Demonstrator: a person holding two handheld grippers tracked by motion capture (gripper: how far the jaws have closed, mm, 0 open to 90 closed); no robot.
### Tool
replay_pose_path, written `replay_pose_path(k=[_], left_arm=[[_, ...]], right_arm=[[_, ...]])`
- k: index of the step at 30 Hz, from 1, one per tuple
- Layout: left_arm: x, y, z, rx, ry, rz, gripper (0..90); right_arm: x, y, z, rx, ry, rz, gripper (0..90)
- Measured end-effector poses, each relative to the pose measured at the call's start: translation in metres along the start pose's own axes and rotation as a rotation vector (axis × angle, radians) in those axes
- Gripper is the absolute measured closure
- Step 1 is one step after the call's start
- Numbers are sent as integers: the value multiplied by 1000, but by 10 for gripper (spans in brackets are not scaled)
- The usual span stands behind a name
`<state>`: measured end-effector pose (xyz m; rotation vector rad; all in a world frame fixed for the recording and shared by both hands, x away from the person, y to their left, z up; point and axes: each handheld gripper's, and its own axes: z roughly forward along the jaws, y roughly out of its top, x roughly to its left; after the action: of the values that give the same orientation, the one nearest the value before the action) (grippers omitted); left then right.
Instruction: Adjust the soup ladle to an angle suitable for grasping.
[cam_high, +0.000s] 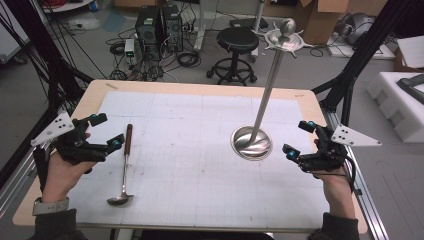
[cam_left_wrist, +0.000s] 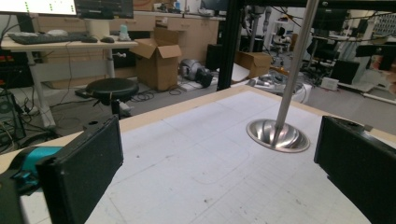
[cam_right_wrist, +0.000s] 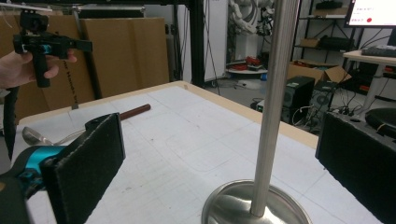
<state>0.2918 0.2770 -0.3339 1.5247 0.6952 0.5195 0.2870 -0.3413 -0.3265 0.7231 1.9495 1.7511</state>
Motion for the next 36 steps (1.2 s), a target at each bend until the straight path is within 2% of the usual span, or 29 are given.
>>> replay_pose_path(k=[3,4,5,9,10,13,16,20,23,26,27,29,33,35,36], left_arm=[[1,-1,1,11,2,-3,17],[3,-2,2,47,14,-11,18],[4,-3,2,61,29,-7,18],[7,-5,1,64,39,-15,18],[8,-5,0,52,30,-1,18],[11,-6,-1,67,56,16,42],[16,-10,-2,88,82,29,193],[21,-18,-2,87,95,4,472],[23,-24,-1,102,130,4,724],[24,-29,0,119,151,12,887],[25,-31,1,133,144,13,896],[26,-35,3,159,156,27,898],[33,-46,10,205,165,0,898],[34,-48,11,213,173,-5,898],[37,-52,14,236,190,-23,898]], right_arm=[[0,-1,0,8,1,7,0],[-1,-3,1,13,2,8,0],[-2,-3,2,15,5,11,0],[-2,-6,5,26,12,20,0],[-1,-7,7,37,21,20,0],[0,-8,7,40,23,11,0],[0,-7,6,14,-1,15,0],[0,-8,6,22,9,22,0],[0,-8,7,21,18,19,0],[0,-9,7,23,22,25,0],[-1,-9,8,25,23,21,0],[0,-9,9,29,25,20,0],[1,-10,12,47,36,19,0],[2,-11,14,52,40,20,0],[2,-11,14,56,43,19,0]])
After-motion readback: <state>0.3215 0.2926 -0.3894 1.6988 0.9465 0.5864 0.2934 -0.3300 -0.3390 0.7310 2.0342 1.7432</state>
